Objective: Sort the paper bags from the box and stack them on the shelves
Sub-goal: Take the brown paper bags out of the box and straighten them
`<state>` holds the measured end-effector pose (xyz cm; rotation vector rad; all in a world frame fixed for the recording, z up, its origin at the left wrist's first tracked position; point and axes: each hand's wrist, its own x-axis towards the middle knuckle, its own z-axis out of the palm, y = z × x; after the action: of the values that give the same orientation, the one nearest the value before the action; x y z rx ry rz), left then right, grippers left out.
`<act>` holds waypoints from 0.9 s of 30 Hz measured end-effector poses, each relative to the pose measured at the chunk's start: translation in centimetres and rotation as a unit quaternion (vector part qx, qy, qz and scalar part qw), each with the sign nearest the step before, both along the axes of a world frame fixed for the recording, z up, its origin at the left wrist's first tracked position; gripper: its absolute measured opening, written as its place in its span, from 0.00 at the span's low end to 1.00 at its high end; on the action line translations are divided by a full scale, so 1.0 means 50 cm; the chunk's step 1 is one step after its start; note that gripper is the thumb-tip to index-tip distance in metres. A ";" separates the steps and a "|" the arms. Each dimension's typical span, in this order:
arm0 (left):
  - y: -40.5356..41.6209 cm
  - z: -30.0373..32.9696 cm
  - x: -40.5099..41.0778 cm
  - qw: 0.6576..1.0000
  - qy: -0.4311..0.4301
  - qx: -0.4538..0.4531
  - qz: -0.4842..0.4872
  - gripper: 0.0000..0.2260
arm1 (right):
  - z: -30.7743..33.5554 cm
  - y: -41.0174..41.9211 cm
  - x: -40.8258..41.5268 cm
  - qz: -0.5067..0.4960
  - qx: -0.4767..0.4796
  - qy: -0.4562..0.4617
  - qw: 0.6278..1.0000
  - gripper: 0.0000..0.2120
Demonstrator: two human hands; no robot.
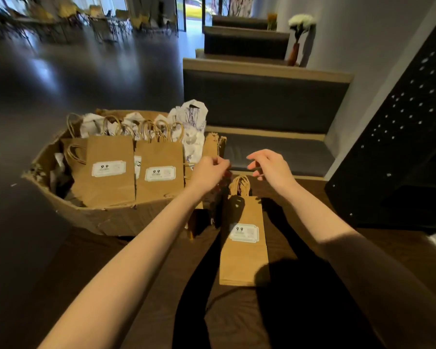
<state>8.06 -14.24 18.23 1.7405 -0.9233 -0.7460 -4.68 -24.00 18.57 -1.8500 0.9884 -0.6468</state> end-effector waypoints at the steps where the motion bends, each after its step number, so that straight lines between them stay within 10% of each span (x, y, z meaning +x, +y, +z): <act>1: 0.010 0.015 0.026 1.000 -0.014 -0.002 0.003 0.11 | 0.012 0.008 0.019 0.002 -0.007 -0.006 1.000 0.10; 16: 0.171 0.023 0.472 0.992 -0.124 0.011 0.022 0.09 | 0.015 0.159 0.361 -0.013 -0.070 0.074 0.995 0.14; 27: 0.167 -0.086 0.607 0.958 -0.216 0.184 0.047 0.09 | -0.090 0.097 0.470 -0.007 -0.111 0.322 0.940 0.23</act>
<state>38.41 -5.86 13.92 2.3209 -1.0249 -0.5020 18.81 -19.15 14.07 -2.3229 1.3877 -0.1456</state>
